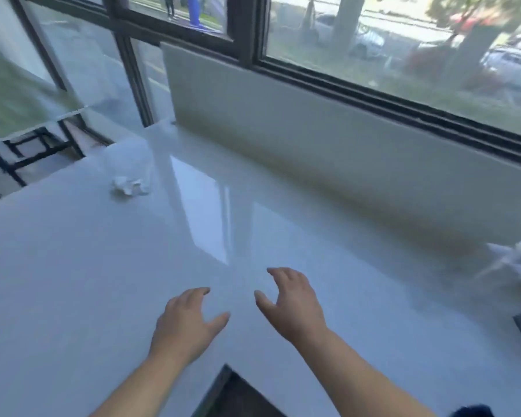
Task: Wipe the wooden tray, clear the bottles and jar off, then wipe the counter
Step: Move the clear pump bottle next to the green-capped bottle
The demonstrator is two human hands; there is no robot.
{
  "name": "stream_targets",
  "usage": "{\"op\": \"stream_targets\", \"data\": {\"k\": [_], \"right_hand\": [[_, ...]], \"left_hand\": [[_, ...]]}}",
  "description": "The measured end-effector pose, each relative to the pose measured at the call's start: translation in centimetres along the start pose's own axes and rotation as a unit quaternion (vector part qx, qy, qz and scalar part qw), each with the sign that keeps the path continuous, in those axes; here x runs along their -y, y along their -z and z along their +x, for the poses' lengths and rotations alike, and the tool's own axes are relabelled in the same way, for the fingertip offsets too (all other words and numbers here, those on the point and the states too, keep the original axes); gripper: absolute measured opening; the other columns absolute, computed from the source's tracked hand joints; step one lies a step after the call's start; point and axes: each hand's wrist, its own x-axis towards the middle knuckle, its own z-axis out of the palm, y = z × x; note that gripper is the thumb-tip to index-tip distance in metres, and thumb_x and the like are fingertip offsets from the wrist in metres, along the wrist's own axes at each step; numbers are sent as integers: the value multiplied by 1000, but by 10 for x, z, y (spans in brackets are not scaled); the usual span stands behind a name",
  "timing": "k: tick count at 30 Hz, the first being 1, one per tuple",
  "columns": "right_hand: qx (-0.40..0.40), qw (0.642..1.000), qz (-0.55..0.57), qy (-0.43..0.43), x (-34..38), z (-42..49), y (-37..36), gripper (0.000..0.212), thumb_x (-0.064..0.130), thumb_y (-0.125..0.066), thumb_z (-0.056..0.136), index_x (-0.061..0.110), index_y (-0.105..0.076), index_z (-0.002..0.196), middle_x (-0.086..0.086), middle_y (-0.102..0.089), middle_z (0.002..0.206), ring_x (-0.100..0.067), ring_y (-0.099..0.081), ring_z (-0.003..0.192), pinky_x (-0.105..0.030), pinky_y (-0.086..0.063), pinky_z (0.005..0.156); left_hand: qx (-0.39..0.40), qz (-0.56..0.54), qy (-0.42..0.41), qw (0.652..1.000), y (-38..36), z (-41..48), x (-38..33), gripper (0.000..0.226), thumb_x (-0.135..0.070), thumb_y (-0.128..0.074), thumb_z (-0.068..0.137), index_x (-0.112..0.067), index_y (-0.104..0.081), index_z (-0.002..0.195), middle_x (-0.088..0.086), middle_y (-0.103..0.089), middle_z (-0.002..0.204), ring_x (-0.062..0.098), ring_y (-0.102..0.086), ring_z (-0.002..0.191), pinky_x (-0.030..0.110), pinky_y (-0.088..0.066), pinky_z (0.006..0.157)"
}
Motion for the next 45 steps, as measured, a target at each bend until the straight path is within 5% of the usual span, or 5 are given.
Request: {"op": "stream_targets", "data": {"k": [9,20,28,36,45], "right_hand": [[-145,964,19,-223,-262,-94,158,57,54,-50,93,27,-50,144,11,-50,146,-14,-36,138,-34,-34,111],[-109,943,18,-314,-430,-119,224,63,42,-56,93,20,-42,150,-5,-51,145,-28,-43,133,-40,-41,104],[-124,887,276,-348,-468,-78,226,72,49,-54,92,31,-31,158,-2,-39,161,-24,-46,139,-37,-43,103],[-133,641,635,-411,-437,-53,215,54,54,-50,99,36,-43,149,12,-50,141,-25,-52,131,-35,-44,105],[-64,656,649,-380,-296,-8,174,30,49,-53,100,33,-52,125,-1,-50,148,-33,-63,116,-46,-48,108]], "left_hand": [[73,54,-247,965,-113,1,-334,81,-72,-59,81,-33,-41,149,-14,-43,153,16,-35,140,39,-40,106],[76,12,-280,957,-233,-15,-560,129,-76,-80,60,-26,-16,160,-3,-26,166,22,-25,150,47,-38,110],[67,-29,-244,967,-275,1,-589,120,-57,-86,61,-26,-22,158,-1,-29,162,21,-34,145,41,-43,100],[9,-90,-246,965,-255,-12,-550,117,-68,-79,58,-26,-29,155,-6,-33,158,16,-36,142,32,-40,104],[-77,-109,-176,975,-158,2,-430,117,-70,-79,61,-24,-27,156,-6,-36,152,20,-36,138,29,-37,96]]}}
